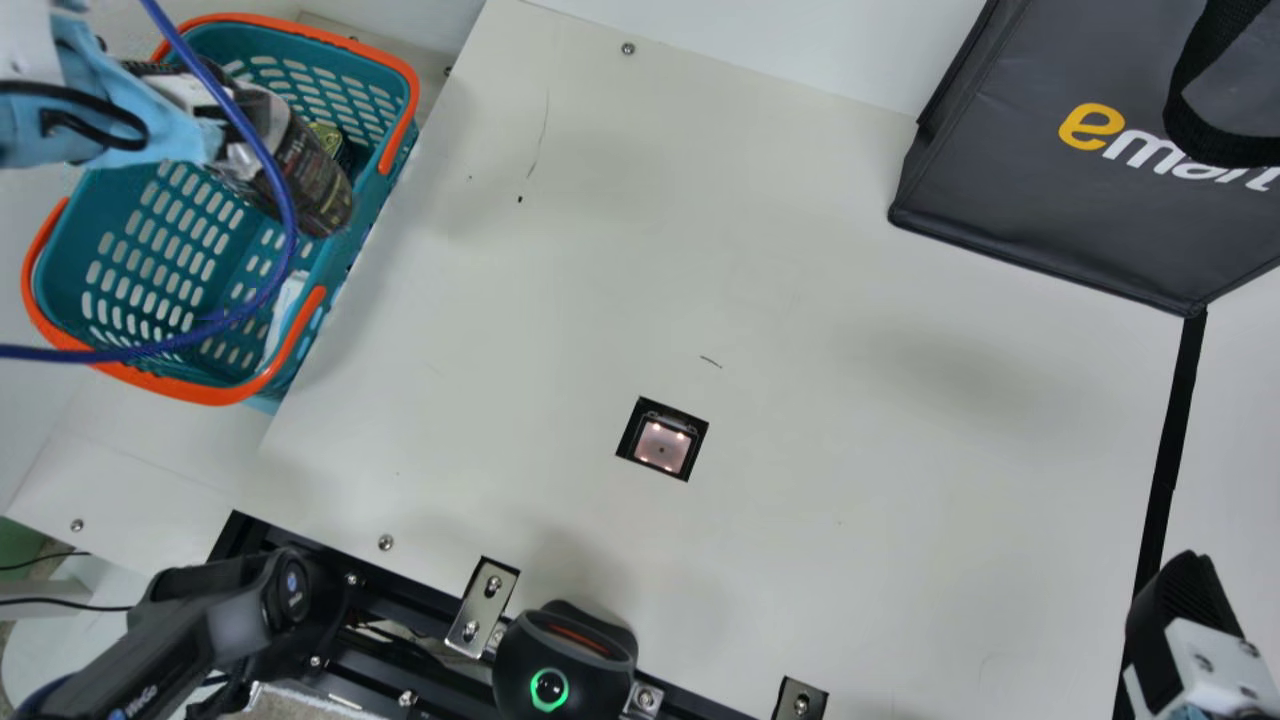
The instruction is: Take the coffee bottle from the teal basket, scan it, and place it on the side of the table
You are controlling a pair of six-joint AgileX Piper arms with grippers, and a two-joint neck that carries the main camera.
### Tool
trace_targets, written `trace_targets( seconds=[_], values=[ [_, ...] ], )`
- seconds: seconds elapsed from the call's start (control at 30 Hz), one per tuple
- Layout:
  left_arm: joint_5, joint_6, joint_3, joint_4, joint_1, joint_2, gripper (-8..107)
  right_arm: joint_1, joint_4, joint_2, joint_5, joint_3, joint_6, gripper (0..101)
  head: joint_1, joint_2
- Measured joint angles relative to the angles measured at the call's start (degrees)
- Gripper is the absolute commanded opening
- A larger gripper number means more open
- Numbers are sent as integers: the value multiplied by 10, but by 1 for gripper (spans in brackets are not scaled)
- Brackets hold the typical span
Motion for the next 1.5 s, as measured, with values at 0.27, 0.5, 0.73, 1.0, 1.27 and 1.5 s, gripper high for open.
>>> trace_targets(
  seconds=[0.27, 0.5, 0.73, 1.0, 1.27, 1.5],
  values=[
    [-9, -100, 27, 54, -102, -41, -8, 0, 0, 0, 0, 0, 0, 95, 0, 1],
    [-44, -191, 55, 112, -189, -41, -8, 0, 0, 0, 0, 0, 0, 95, 0, 1],
    [-116, -258, 105, 148, -258, -22, -8, 0, 0, 0, 0, 0, 0, 95, 0, 1],
    [-213, -299, 166, 169, -293, 8, -8, 0, 0, 0, 0, 0, 0, 95, 0, 0],
    [-292, -320, 206, 184, -312, 40, -8, 0, 0, 0, 0, 0, 0, 95, 0, 1],
    [-323, -325, 217, 190, -324, 57, 9, 0, 0, 0, 1, 0, 0, 95, 0, 1]
  ],
)
